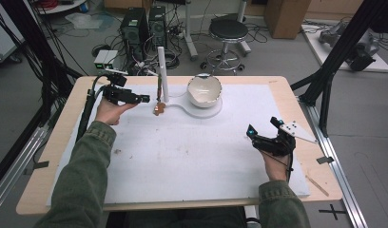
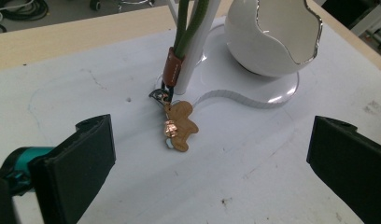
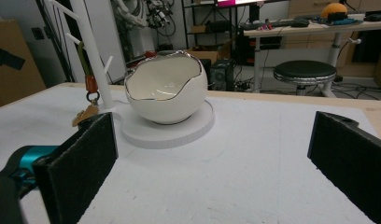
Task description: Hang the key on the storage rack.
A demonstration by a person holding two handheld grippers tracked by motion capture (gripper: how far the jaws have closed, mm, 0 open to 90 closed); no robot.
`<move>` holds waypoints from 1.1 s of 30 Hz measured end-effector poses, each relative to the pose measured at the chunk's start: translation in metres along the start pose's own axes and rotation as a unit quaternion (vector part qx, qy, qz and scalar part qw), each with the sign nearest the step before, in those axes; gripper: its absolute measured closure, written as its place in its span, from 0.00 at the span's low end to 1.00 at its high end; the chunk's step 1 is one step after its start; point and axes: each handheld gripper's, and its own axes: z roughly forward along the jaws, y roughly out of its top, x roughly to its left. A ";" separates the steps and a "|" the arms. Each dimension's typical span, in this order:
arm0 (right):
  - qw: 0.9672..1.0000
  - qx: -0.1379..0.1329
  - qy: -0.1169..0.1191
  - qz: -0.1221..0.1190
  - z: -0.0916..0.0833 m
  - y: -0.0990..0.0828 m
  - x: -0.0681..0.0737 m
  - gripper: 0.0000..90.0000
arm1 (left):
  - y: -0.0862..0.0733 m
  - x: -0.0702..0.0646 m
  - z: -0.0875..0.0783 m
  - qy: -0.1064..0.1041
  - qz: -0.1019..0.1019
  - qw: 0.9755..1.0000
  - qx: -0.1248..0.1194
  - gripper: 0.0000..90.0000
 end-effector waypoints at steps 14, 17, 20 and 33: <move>1.000 -0.005 -0.003 0.004 -0.003 0.001 -0.001 0.01 | -0.010 -0.014 -0.019 0.023 0.030 0.999 -0.004 0.02; 1.000 -0.004 -0.002 0.004 -0.002 0.001 -0.001 0.01 | -0.012 -0.016 -0.024 0.036 0.041 0.999 0.001 0.02; 1.000 -0.003 -0.002 0.003 -0.002 0.000 -0.001 0.01 | -0.011 -0.021 -0.030 0.041 0.051 0.998 -0.008 0.02; 1.000 -0.006 -0.003 0.004 -0.003 0.001 -0.002 0.01 | -0.038 -0.019 -0.054 0.076 0.056 0.995 -0.024 0.02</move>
